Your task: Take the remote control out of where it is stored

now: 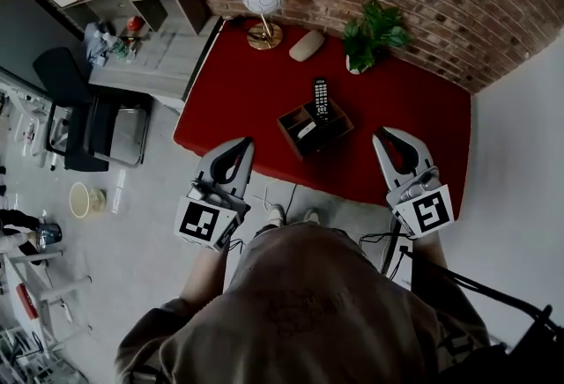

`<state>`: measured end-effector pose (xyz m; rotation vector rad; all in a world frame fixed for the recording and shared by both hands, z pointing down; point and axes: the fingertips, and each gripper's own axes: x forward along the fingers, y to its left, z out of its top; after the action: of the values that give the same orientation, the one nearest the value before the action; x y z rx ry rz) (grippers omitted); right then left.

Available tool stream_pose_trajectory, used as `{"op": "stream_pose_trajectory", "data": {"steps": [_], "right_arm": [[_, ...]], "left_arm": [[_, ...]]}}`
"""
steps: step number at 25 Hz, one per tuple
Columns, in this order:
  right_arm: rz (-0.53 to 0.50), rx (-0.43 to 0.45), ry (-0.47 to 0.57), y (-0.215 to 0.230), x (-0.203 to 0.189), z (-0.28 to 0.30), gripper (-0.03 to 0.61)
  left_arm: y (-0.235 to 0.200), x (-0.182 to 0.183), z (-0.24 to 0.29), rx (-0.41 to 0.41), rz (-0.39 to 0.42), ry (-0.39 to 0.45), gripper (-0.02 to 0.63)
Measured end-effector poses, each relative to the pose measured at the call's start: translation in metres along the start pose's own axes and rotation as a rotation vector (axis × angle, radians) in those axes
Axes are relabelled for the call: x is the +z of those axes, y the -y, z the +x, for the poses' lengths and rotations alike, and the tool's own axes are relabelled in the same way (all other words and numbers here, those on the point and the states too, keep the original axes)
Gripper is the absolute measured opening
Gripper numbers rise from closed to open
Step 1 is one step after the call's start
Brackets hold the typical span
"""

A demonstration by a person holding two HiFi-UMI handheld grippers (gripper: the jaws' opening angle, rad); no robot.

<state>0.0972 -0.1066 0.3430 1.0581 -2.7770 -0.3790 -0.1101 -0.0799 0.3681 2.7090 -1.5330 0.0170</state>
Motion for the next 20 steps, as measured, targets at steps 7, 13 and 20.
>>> {"op": "stream_pose_trajectory", "data": {"steps": [7, 13, 20], "right_arm": [[-0.003, 0.165, -0.086, -0.008, -0.017, 0.04, 0.101], [-0.142, 0.345, -0.243, -0.036, -0.069, 0.076, 0.167], [-0.112, 0.478, -0.356, -0.055, -0.123, 0.11, 0.175]], "left_arm": [[0.003, -0.006, -0.002, -0.01, -0.025, -0.008, 0.011], [0.004, -0.013, -0.005, -0.008, -0.042, -0.017, 0.011], [0.001, -0.014, -0.01, 0.006, -0.089, -0.016, 0.011]]}}
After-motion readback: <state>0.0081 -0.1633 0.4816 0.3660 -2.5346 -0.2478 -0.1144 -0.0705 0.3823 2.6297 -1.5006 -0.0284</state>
